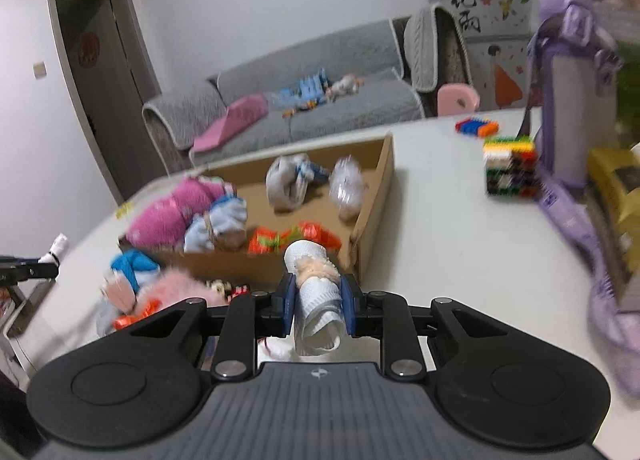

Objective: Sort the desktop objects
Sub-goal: 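Lift both white socks and carry them over the cardboard box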

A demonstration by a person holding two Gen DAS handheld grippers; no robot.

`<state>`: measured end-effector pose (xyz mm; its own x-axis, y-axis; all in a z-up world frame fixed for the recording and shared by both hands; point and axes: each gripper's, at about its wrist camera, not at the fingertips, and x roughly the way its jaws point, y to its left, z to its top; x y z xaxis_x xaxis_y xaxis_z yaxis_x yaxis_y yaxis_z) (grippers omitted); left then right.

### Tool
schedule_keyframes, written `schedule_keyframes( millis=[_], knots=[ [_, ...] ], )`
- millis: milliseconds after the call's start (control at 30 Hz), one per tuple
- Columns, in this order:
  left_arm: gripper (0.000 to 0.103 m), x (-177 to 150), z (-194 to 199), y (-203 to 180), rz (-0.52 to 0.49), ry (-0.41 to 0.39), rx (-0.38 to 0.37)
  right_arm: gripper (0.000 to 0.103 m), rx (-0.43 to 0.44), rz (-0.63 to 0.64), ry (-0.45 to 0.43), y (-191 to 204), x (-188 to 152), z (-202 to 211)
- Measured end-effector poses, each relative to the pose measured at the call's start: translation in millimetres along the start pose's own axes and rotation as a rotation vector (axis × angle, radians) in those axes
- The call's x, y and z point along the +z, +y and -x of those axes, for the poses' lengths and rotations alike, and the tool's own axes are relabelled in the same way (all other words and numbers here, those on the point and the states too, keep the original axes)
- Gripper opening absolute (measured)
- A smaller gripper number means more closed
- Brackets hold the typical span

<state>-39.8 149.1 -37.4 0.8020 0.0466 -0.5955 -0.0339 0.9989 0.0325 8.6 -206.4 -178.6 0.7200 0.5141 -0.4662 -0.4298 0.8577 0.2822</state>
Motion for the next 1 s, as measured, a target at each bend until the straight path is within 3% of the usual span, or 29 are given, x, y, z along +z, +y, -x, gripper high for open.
schedule_keyframes(
  millis=[400, 700, 1000],
  knots=[
    [0.028, 57, 10, -17, -0.057, -0.066, 0.001, 0.022, -0.019, 0.008, -0.181, -11, 68, 45],
    [0.028, 108, -20, -55, -0.106, -0.078, -0.040, 0.022, 0.030, 0.056, -0.221, 4, 100, 23],
    [0.028, 134, -63, -82, -0.105, -0.058, -0.089, 0.022, 0.072, 0.062, -0.264, 10, 119, 0]
  ],
)
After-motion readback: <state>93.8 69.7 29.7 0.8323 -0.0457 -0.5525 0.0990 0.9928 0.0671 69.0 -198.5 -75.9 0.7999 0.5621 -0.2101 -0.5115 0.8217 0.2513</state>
